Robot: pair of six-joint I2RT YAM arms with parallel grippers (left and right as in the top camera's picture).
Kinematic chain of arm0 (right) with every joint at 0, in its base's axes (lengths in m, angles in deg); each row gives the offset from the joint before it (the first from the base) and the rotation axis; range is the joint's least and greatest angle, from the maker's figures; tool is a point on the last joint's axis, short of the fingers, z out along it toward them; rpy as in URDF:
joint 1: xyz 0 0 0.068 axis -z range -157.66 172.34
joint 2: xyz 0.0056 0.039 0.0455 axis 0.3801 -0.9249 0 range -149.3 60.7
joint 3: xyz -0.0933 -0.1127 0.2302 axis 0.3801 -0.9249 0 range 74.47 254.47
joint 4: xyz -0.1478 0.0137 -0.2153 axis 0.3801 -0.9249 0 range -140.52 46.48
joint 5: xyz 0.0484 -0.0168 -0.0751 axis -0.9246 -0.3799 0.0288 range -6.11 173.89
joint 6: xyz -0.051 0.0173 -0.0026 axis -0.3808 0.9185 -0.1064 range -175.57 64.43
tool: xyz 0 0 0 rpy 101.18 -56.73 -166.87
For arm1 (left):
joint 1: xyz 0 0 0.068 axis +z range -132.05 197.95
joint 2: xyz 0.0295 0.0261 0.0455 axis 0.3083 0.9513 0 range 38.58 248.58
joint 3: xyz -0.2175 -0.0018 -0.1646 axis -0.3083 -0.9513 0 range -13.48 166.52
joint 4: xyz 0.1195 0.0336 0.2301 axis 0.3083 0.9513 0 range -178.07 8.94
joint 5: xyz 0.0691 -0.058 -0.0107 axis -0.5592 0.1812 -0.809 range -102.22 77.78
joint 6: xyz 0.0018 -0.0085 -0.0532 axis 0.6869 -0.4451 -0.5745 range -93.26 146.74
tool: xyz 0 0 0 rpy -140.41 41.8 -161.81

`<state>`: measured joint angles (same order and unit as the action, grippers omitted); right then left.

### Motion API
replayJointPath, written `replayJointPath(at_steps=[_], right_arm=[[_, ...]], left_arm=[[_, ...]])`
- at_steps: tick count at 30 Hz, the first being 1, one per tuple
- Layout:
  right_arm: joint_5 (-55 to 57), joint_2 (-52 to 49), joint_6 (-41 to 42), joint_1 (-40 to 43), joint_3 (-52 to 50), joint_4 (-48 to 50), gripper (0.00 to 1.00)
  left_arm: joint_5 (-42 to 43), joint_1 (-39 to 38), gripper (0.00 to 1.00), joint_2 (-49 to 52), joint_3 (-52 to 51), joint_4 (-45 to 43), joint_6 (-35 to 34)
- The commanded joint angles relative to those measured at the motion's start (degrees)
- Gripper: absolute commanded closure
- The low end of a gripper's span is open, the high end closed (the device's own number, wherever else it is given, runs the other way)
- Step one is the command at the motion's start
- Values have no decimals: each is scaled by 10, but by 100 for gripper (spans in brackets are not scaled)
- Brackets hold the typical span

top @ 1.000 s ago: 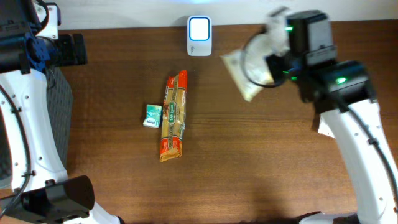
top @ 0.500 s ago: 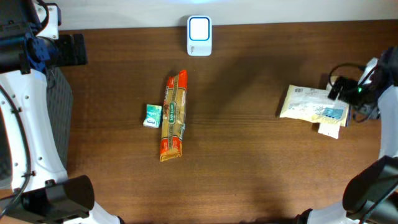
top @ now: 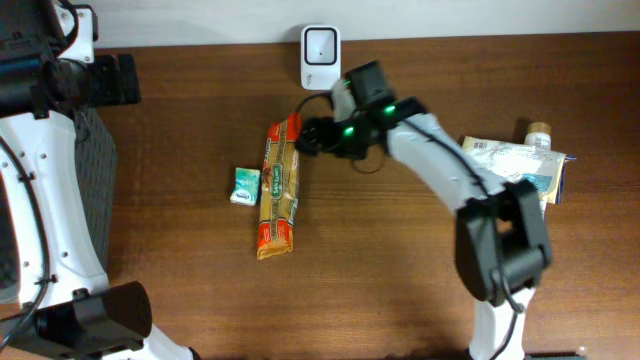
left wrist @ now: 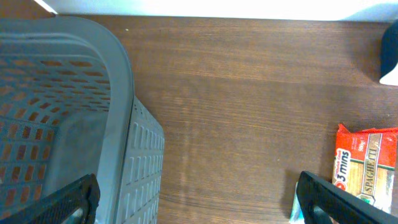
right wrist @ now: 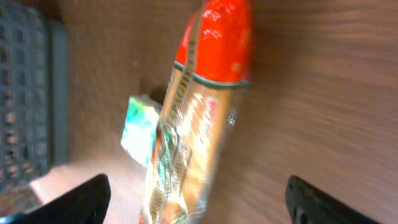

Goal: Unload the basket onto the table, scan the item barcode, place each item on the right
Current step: 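Reach the right gripper to the orange spaghetti pack and grasp it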

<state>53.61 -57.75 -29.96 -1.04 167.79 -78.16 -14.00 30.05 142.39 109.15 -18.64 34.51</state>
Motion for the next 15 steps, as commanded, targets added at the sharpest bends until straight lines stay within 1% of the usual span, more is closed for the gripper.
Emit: replayJointPath(at_steps=[1,2,6,9,11,12,13,15], right_arm=[[44,-59,63,-56,-1,47,17],[65,-78,69,-68,-1,51,19],[66,-89,68,-77,-1,71,24],[69,-108,68,-102,-1,95,26],[68,-122,69,-114,-1,100,30],[68,-127,68,-117,-1,99,33],[68,-130,68,-120,-1,99,41],[68,-130,68,-124,-1,93,53]], left_arm=[[0,4,1,-10,9,-1,7],[0,5,1,-10,9,-1,7],[0,4,1,-10,9,-1,7],[0,5,1,-10,9,-1,7],[0,4,1,-10,9,-1,7],[0,4,1,-10,9,-1,7],[0,4,1,-10,9,-1,7],[0,4,1,-10,9,-1,7]])
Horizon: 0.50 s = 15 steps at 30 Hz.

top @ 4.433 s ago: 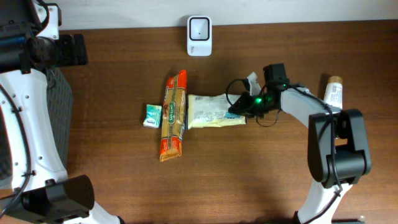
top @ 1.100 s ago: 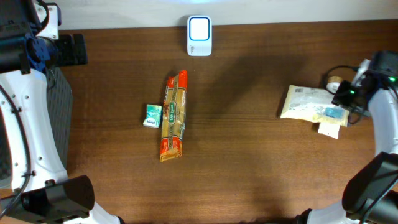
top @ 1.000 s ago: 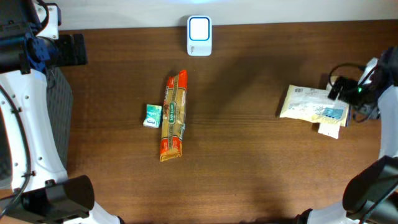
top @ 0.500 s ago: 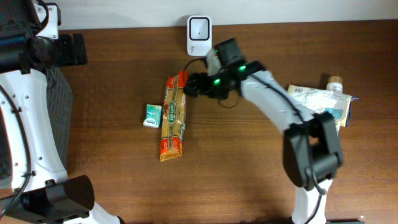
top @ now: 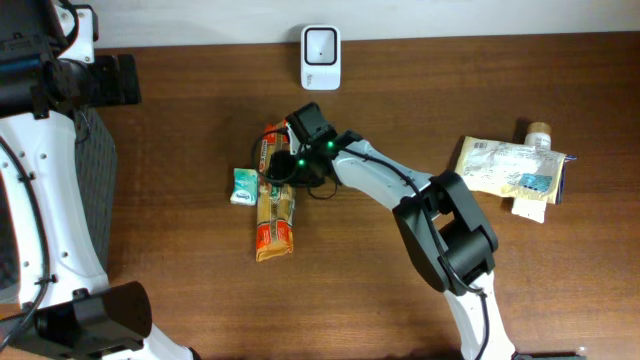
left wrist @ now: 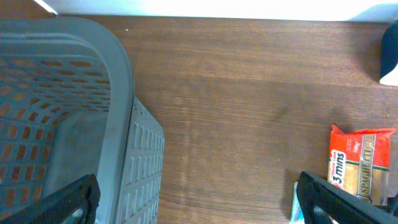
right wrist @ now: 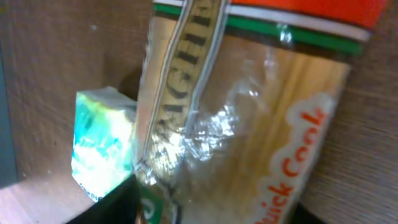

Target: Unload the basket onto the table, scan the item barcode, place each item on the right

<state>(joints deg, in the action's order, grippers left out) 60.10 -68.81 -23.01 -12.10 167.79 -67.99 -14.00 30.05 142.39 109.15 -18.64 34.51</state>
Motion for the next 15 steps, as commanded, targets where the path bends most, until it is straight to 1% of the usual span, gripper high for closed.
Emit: replayJointPath(at_steps=[1,2,3,4,5,7,8,9,10,12,14,15], right_arm=[[3,-20,-1,-13,-1,-17,65],[1,-19,-1,-11,-1,-22,78],[1,-12,-2,-4,0,-31,83],[1,-1,-8,3,3,-41,86],[1,16,-23,12,7,-55,86],[26,61,-86,28,25,-120,88],[67,82,-98,34,34,-161,89],[137,107,-116,38,47,-220,91],[226,121,-123,38,65,-288,94],[355,121,-122,37,86,-373,96],[493,110,-122,36,86,-418,96],[500,98,-122,36,86,-416,96]], left_arm=[[0,4,1,-10,9,-1,7],[0,4,1,-10,9,-1,7],[0,4,1,-10,9,-1,7],[0,4,1,-10,9,-1,7],[0,4,1,-10,9,-1,7],[0,4,1,-10,9,-1,7],[0,4,1,-10,9,-1,7],[0,4,1,-10,9,-1,7],[0,4,1,-10,9,-1,7],[0,4,1,-10,9,-1,7],[0,4,1,-10,9,-1,7],[0,4,1,-10,9,-1,7]])
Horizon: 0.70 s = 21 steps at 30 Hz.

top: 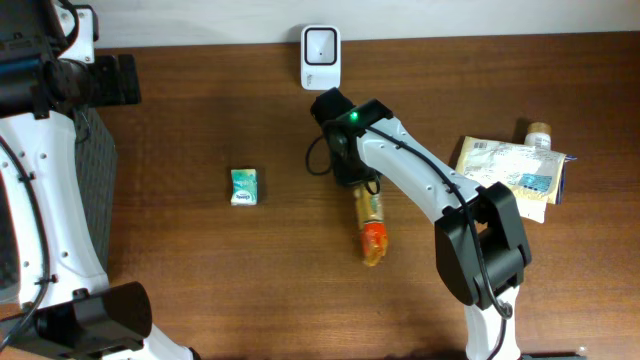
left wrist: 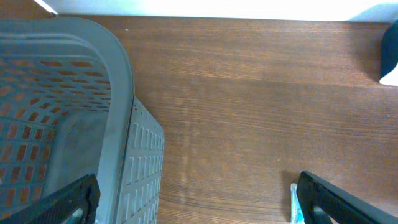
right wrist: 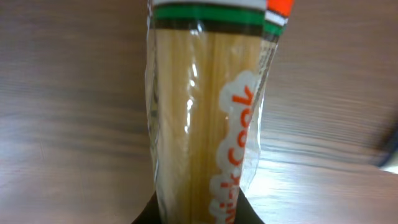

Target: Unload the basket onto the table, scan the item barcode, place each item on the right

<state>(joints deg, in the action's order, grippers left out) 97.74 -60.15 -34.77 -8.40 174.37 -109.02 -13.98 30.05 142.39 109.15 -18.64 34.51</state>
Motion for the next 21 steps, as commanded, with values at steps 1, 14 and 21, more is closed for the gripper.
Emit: replayJointPath(at_steps=[1,14,21], right_arm=[[124,-2,-4,-3,20,-6,96],[-59,-52,-30,-165,35,16,34],[-263,-32,-101,-71,77,-51,37]], left_arm=[[0,4,1,-10,9,-1,7],[0,4,1,-10,9,-1,7],[0,4,1,-10,9,-1,7]])
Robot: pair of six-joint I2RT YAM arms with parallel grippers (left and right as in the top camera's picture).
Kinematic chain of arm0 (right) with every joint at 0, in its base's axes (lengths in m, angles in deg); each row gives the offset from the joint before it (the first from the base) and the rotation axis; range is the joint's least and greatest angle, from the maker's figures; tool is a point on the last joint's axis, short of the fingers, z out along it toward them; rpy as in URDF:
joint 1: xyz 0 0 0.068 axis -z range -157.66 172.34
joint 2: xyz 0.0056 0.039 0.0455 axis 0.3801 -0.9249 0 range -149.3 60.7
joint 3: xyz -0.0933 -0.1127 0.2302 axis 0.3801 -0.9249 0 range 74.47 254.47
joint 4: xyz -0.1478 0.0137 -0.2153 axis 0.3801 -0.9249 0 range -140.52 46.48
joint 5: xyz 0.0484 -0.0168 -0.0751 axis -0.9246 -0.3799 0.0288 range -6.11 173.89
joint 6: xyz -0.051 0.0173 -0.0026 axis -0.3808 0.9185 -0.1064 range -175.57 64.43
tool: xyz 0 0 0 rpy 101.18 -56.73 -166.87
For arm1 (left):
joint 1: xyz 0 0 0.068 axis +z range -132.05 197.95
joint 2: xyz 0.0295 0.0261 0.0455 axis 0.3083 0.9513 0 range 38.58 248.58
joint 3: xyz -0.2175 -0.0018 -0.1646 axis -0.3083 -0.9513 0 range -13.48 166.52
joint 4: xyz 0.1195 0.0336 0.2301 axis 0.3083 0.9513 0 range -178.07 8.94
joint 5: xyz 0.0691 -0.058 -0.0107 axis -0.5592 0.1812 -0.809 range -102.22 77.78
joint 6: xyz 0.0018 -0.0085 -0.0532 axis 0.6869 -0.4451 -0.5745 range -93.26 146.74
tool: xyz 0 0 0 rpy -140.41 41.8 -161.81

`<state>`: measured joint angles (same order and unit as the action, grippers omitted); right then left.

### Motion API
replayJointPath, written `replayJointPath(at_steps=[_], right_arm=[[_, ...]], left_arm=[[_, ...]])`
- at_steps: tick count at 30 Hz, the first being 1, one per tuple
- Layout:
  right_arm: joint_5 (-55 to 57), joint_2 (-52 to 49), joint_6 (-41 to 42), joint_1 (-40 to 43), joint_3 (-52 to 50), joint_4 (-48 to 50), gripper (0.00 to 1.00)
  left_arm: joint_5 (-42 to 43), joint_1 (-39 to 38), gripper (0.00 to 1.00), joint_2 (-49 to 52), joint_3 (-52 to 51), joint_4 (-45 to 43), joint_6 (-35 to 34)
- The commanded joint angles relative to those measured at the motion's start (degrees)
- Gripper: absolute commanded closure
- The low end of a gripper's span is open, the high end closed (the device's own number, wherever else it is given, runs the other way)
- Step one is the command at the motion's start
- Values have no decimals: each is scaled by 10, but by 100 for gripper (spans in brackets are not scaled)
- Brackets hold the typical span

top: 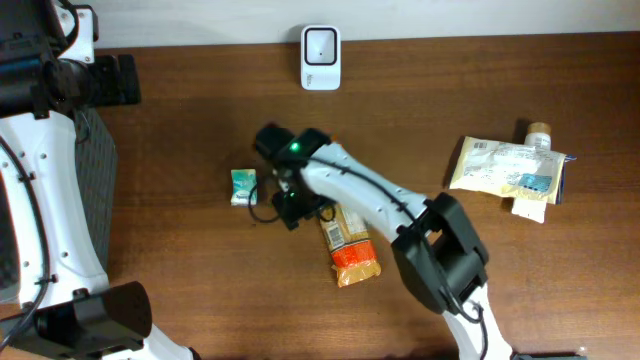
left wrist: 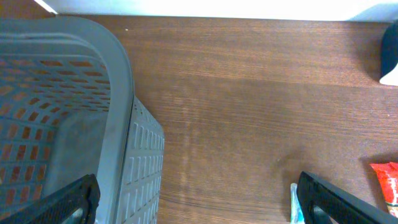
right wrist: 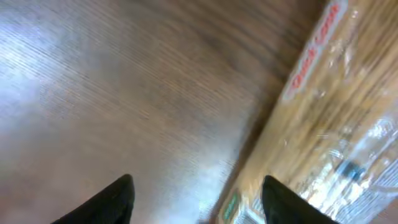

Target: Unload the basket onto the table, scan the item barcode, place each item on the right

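Note:
The spaghetti packet (top: pixel 346 243) lies flat mid-table, a white barcode label facing up and its red end toward the front. In the right wrist view the packet (right wrist: pixel 333 106) fills the right side. My right gripper (top: pixel 290 207) hovers at the packet's far-left end, open (right wrist: pixel 199 208), holding nothing. The white scanner (top: pixel 320 45) stands at the table's back edge. My left gripper (left wrist: pixel 199 214) is open beside the grey basket (left wrist: pixel 118 93), far from the packet, whose red corner (left wrist: pixel 388 186) shows at the right edge.
A small green box (top: pixel 243 186) lies just left of my right gripper. A printed pouch (top: pixel 505 165) and a small bottle (top: pixel 538 131) lie at the right. The grey basket (top: pixel 95 175) stands at the left edge under the left arm.
The right gripper held the packet below the scanner, right of centre. Now the packet lies flat nearer the middle, label up, and the gripper is open at its left end.
The packet lay beside the green box with my right gripper open over its far end. Then the gripper was down on it. Then it held the packet below the scanner. Now the packet lies released at mid-table. The left arm stayed still.

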<state>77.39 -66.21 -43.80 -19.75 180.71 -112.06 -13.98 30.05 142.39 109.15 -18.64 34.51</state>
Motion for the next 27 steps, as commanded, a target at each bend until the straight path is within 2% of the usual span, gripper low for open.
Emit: replayJointPath(at_steps=[1,4,6,8,10,15,17,22,25,27], right_arm=[[-60,28,-10,67,14,-33,37],[-133,28,-91,146,13,-42,37],[-185,28,-155,214,4,-38,29],[-275,20,-234,260,-22,-33,26],[-327,5,-279,284,-51,-25,26],[-344,-11,-278,267,-133,63,26],[-344,-11,-254,260,-167,111,27],[-353,-11,-202,244,-207,192,34],[-345,-14,-169,221,-210,209,43],[-332,-32,-126,206,-210,223,55]], left_arm=[[0,4,1,-10,9,-1,7],[0,4,1,-10,9,-1,7],[0,4,1,-10,9,-1,7],[0,4,1,-10,9,-1,7],[0,4,1,-10,9,-1,7],[0,4,1,-10,9,-1,7],[0,5,1,-10,9,-1,7],[0,4,1,-10,9,-1,7],[0,4,1,-10,9,-1,7],[0,4,1,-10,9,-1,7]])
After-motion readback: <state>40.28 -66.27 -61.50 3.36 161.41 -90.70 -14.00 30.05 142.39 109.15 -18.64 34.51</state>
